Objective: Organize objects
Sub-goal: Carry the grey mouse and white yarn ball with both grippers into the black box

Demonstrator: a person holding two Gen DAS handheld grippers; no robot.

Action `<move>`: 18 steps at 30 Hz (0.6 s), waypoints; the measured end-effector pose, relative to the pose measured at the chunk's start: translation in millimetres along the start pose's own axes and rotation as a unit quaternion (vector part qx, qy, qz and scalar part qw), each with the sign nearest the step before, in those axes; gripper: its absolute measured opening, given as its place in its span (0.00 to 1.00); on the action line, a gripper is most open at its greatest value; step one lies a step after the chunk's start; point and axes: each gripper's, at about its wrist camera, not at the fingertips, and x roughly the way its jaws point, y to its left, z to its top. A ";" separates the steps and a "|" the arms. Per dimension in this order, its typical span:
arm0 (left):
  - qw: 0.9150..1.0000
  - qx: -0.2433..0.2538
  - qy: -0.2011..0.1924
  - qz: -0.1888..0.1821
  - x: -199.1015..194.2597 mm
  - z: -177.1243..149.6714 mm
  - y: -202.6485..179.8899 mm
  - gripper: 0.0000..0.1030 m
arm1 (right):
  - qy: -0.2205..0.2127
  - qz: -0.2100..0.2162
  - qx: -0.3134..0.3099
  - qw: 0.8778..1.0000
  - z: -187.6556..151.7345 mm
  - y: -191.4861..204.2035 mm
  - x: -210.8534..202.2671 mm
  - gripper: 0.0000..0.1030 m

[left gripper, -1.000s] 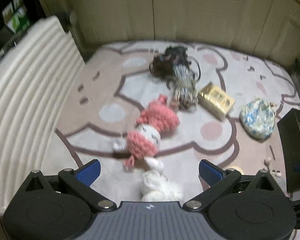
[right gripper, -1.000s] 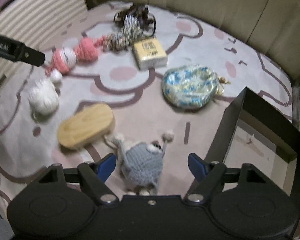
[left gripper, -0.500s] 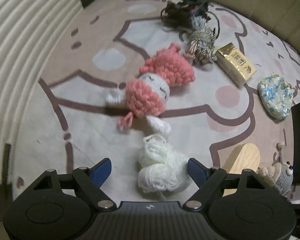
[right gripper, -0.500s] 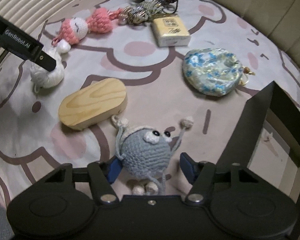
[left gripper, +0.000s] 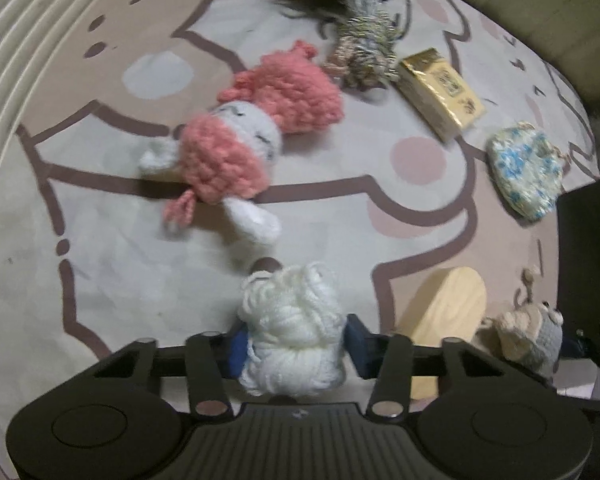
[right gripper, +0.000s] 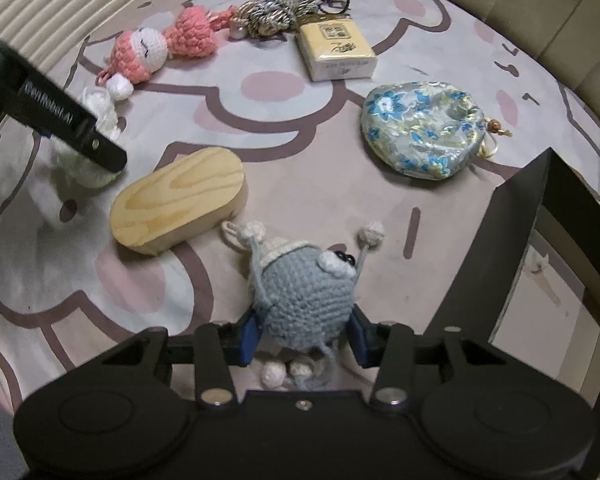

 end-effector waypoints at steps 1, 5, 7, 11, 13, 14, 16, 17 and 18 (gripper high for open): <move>1.000 0.006 -0.001 0.001 -0.3 -0.2 -1.7 0.41 | -0.004 -0.002 0.005 1.000 0.8 -1.4 -1.4 0.44; 1.000 0.019 -0.012 0.006 -6.1 -0.1 -4.7 0.38 | -0.025 -0.007 0.032 0.999 4.9 -8.2 -10.8 0.44; 0.999 0.017 -0.027 0.004 -14.4 -1.1 -6.6 0.38 | -0.040 -0.010 0.045 0.998 7.6 -10.5 -17.6 0.44; 0.998 0.021 -0.067 0.005 -32.8 -1.7 -11.1 0.38 | -0.070 -0.011 0.072 0.995 12.9 -14.6 -34.8 0.44; 0.996 0.026 -0.086 0.012 -40.6 -2.1 -14.0 0.38 | -0.086 -0.014 0.087 0.992 14.5 -16.3 -44.3 0.44; 0.995 0.027 -0.094 0.015 -44.2 -3.1 -16.4 0.38 | -0.094 -0.016 0.091 0.991 15.2 -16.2 -49.0 0.44; 0.993 0.028 -0.110 0.016 -51.5 -4.7 -21.0 0.38 | -0.108 -0.017 0.100 0.989 15.8 -16.0 -59.0 0.44; 0.992 0.029 -0.118 0.017 -55.8 -6.1 -22.0 0.38 | -0.115 -0.018 0.104 0.988 16.2 -15.9 -63.0 0.44; 0.991 0.030 -0.128 0.015 -61.3 -7.6 -23.4 0.38 | -0.122 -0.020 0.109 0.986 16.5 -15.8 -67.6 0.44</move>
